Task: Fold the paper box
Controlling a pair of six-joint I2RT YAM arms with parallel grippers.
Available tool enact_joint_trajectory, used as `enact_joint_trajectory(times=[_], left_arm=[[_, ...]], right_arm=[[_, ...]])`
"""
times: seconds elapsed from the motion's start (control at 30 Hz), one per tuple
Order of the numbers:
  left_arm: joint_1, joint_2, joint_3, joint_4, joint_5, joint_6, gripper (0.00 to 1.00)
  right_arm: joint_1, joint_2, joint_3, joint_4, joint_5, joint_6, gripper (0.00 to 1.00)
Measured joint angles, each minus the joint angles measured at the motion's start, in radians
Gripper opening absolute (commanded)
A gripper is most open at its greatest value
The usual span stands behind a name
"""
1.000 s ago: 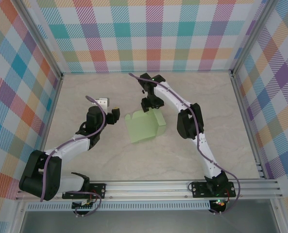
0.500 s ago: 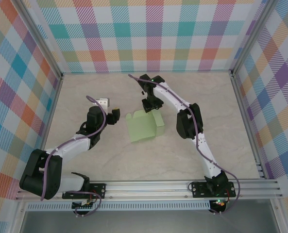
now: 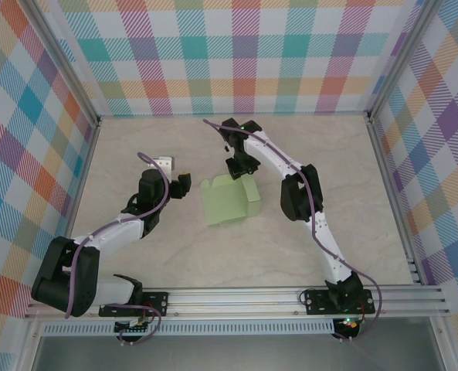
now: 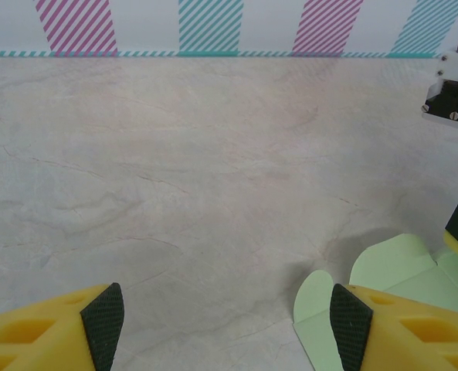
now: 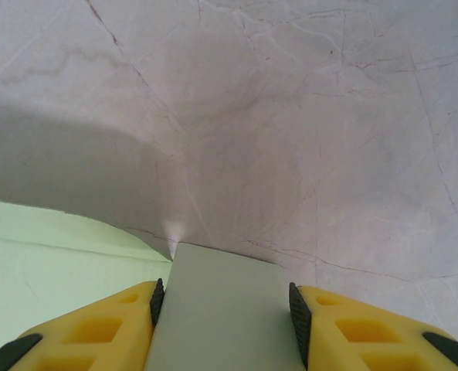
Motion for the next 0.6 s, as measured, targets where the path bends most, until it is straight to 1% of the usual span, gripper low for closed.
enact_joint_trajectory(times=[0.23,0.4,0.53,0.6], left_arm=[[0.0,0.0,0.0,0.0,-0.003,0.0,0.73],[0.0,-0.001,0.0,-0.003,-0.003,-0.003,0.74],[0.0,-0.021,0.014,-0.066,-0.009,-0.045,0.8],[0.0,-0.04,0.036,-0.114,-0.015,-0.069,0.86]], right_arm=[[0.0,-0.002,0.0,0.004,-0.004,0.018,0.29],[-0.011,-0.034,-0.017,0.033,-0.067,0.075,0.29],[-0.027,-0.137,-0.108,0.102,-0.15,0.151,0.29],[-0.04,-0.2,-0.163,0.144,-0.183,0.188,0.29]])
